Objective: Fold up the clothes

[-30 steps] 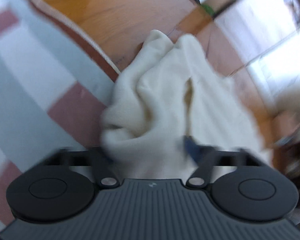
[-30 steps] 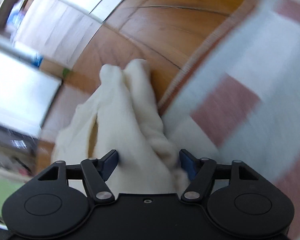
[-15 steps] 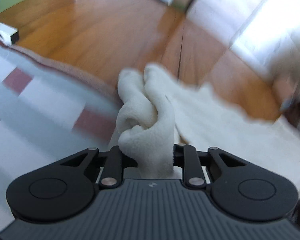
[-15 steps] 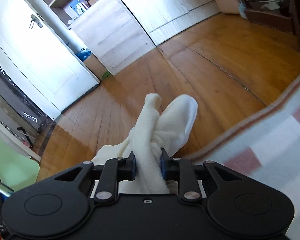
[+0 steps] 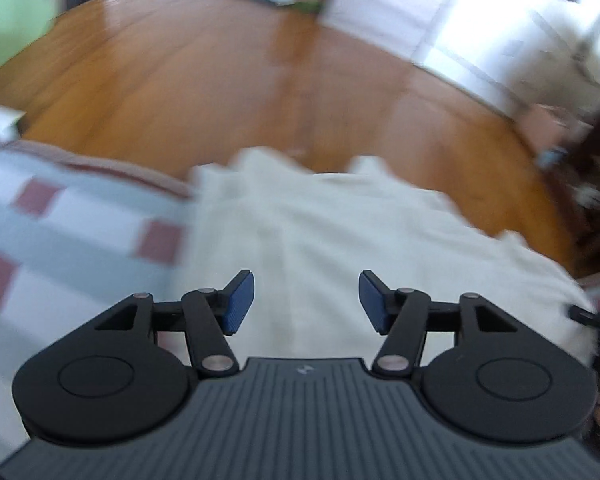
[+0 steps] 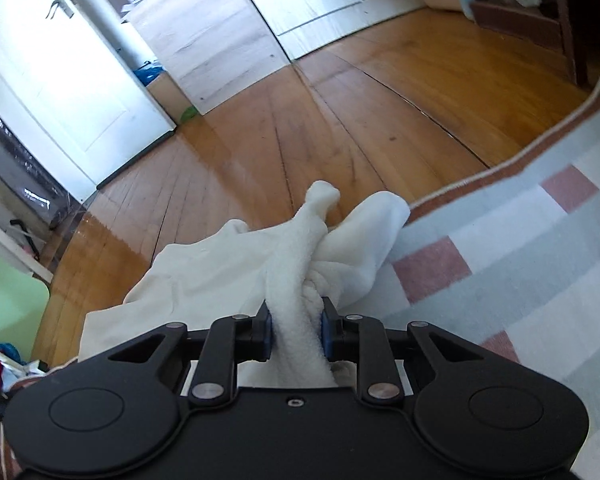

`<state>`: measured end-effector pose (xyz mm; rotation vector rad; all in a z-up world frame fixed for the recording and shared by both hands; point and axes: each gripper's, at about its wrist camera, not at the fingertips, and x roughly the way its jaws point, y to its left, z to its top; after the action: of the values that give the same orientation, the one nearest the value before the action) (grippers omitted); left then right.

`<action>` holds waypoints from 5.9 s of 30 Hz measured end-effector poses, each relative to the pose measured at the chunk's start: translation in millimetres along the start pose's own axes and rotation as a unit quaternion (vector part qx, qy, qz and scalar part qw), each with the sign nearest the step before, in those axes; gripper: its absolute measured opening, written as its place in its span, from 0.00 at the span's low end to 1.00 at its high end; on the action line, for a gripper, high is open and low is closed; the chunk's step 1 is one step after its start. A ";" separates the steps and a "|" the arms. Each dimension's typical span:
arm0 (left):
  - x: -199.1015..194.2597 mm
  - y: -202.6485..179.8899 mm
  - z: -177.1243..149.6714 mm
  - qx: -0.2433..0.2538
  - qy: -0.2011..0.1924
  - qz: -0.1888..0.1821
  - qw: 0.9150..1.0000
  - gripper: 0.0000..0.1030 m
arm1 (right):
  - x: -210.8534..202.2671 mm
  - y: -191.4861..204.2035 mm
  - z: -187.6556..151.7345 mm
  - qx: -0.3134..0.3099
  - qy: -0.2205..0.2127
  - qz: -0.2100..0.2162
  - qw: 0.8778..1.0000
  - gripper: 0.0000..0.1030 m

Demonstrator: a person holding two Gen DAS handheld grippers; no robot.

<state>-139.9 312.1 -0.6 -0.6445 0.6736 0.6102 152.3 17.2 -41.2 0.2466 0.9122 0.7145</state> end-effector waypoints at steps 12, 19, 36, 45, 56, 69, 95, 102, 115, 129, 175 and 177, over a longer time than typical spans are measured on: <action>146.4 -79.4 -73.1 -0.048 0.215 -0.118 0.968 0.55 | -12.6 13.4 -4.6 0.002 -0.016 0.041 0.999 0.25; 144.9 -72.7 -72.2 0.007 0.210 -0.073 0.975 0.36 | -11.7 48.7 -10.7 -0.065 -0.017 0.037 0.997 0.25; 16.7 87.0 -30.5 -0.156 0.017 -0.036 0.987 0.45 | 5.2 260.6 7.1 -0.278 0.023 0.208 0.938 0.25; 10.3 144.3 -47.7 -0.255 -0.015 -0.074 0.964 0.46 | 145.5 326.8 -66.3 -0.222 0.186 0.252 0.923 0.40; 22.5 139.7 -43.9 -0.233 -0.005 -0.077 0.970 0.46 | 50.9 219.1 -73.5 -0.233 0.136 0.224 0.937 0.62; 54.6 77.9 -45.7 -0.113 0.059 -0.086 0.988 0.64 | 24.5 175.7 -147.1 -0.433 0.138 0.090 0.886 0.62; 39.1 53.8 -84.9 -0.085 0.037 0.131 0.987 0.28 | 44.2 203.5 -203.1 -0.544 0.107 0.013 0.832 0.12; 17.6 76.0 -83.6 -0.137 0.046 0.141 0.979 0.51 | -0.5 193.0 -153.3 -0.476 0.086 0.127 0.866 0.20; 7.3 79.0 -91.5 -0.129 0.069 0.130 0.981 0.61 | 130.2 236.9 -123.8 -0.452 0.105 0.082 0.882 0.56; 37.6 77.3 0.6 0.010 -0.005 0.099 0.995 0.67 | 110.3 234.9 -144.7 -0.480 0.085 0.101 0.867 0.68; 79.6 96.7 -30.3 0.062 0.031 0.101 0.992 0.37 | 280.8 158.9 28.0 -0.053 0.131 0.152 0.978 0.40; 77.4 95.4 -33.9 0.088 0.021 0.154 0.984 0.41 | 265.7 183.9 19.0 -0.151 0.071 0.139 0.976 0.34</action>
<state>-169.2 372.8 -108.7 -0.3923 0.8659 0.8142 190.3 331.3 -109.9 0.0523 0.8984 1.1296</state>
